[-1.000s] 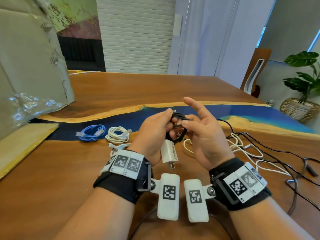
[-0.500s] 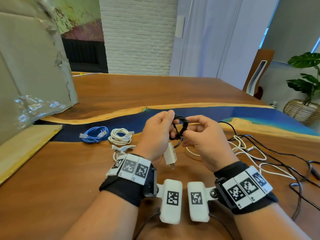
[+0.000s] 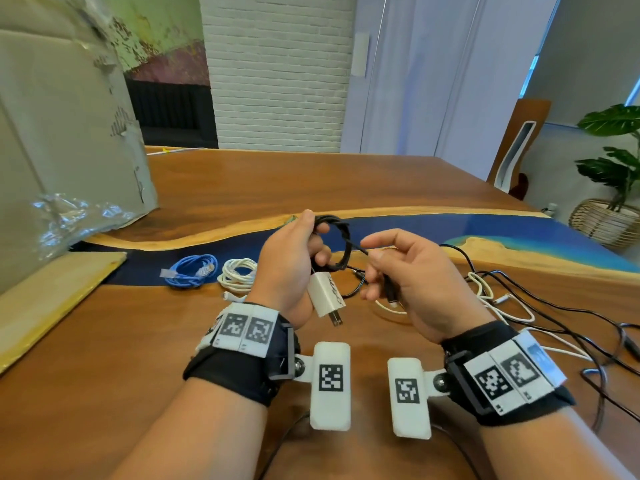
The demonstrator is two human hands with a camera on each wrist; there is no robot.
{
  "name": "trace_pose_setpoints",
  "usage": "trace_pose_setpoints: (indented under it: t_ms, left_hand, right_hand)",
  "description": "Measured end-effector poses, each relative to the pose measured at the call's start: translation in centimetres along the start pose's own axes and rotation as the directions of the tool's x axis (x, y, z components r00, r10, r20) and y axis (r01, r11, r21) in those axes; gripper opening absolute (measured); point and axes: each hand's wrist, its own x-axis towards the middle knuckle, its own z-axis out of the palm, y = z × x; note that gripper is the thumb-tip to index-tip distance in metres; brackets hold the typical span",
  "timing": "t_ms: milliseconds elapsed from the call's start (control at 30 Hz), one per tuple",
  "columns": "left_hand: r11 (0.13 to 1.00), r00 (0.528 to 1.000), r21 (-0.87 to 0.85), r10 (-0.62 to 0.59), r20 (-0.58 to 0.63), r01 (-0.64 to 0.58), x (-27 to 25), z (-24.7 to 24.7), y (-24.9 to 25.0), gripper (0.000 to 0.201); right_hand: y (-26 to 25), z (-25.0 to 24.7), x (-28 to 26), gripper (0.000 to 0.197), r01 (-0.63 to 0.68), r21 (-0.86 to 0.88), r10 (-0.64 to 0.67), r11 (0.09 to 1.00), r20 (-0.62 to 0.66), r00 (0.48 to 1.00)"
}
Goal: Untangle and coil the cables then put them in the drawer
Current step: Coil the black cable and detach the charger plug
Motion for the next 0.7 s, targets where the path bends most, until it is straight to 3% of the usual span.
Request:
trace_pose_setpoints:
  t_ms: [133, 233, 333, 433, 567, 700]
  left_hand:
    - [0.972, 0.986, -0.198, -0.103, 0.131, 0.127, -0.5, 0.2, 0.6, 0.041]
    - [0.927, 0.967, -0.318, -0.135, 0.217, 0.2, -1.3, 0.6, 0.9, 0.035]
    - [0.907, 0.961, -0.356, -0.143, 0.237, 0.223, -1.6, 1.1, 0.8, 0.031]
    - [0.94, 0.972, -0.297, -0.109, 0.21, 0.17, -1.7, 1.4, 0.4, 0.031]
    - [0.964, 0.979, -0.24, -0.069, 0.192, 0.115, -1.6, 1.4, 0.3, 0.031]
    - [0.975, 0.977, -0.197, -0.059, 0.207, 0.101, -1.5, 1.0, 0.3, 0.029]
  right_hand:
    - [0.4, 0.0, 0.1, 0.008, 0.129, -0.342, -0.146, 0.931, -0.025, 0.989]
    - [0.3, -0.3, 0.1, 0.011, 0.164, -0.421, -0.207, 0.892, -0.059, 0.977]
    - [0.4, -0.3, 0.3, 0.012, 0.159, -0.356, -0.218, 0.921, -0.132, 0.967]
    - [0.9, 0.5, 0.5, 0.014, 0.128, -0.225, -0.17, 0.966, -0.18, 0.969]
    - [1.2, 1.0, 0.5, 0.02, 0.059, -0.085, -0.072, 0.995, -0.169, 0.983]
    - [1.1, 1.0, 0.2, 0.013, 0.082, -0.08, -0.092, 0.993, -0.131, 0.987]
